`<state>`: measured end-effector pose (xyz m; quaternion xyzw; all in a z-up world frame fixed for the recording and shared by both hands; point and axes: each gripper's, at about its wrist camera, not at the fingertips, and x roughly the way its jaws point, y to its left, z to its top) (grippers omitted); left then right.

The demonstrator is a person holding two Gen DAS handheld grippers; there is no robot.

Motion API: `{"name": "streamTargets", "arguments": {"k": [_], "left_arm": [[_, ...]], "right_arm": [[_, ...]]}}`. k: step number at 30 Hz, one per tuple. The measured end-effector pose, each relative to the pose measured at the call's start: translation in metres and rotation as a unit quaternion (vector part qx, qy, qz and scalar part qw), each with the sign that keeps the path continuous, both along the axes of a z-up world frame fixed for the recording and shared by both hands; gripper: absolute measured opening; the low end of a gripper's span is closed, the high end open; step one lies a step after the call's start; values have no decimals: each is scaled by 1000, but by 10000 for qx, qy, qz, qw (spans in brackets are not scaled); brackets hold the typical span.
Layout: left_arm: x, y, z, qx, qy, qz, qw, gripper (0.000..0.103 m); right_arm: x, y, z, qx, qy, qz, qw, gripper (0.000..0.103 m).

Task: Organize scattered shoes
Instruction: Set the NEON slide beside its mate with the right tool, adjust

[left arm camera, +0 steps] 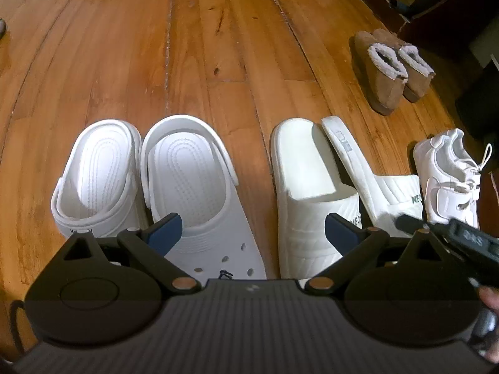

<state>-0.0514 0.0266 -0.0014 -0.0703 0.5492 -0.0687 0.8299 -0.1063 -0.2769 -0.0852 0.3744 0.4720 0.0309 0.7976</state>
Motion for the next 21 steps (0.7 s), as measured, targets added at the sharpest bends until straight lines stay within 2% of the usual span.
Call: {"name": "streamTargets", "arguments": {"k": [2,4,7,9,10,11,12,13,14,16,18,19,21], "left_arm": [[-1,-3,-1,11,19,-34,10000,99],[-2,-6,-2,28,45,-64,10000,99],[-3,-11,-3,64,58,-107,9999,99],[-3,-14,-2,92,47,-135,9999,99],[-4,-16,-1,106,42,-148,9998,99],[-4,-17,0,119,29,-148,9998,99],[-5,-18,0,127,20,-150,9998,99],[-5,-19,0,128,23,-170,9998,99],[-6,-20,0,129,25,-190,9997,99],[-6,-22,-2,143,59,-269,9995,99],[-7,-24,-2,186,68,-324,9993,99],[-8,-25,-1,205,65,-357,9991,99],[-9,-27,0,185,46,-506,9985,99]], "right_arm": [[0,7,-2,-134,-249,-37,9996,48],[1,17,0,-440,-504,14,9978,42],[3,39,7,-1279,-968,136,9870,34],[-1,58,18,-2061,-1324,245,9692,31],[-4,71,24,-2621,-1406,343,9541,31],[-6,87,29,-3241,-1472,454,9334,31],[-5,93,28,-3406,-1390,555,9282,31],[-3,97,24,-3440,-1264,652,9281,34],[-2,100,21,-3473,-1139,749,9278,46],[-2,97,15,-3019,-1097,962,9421,67],[-9,96,22,-2997,-1122,1038,9417,70],[-12,96,26,-3011,-1133,1076,9407,75],[-19,89,35,-2756,-1205,1039,9480,83]]}}
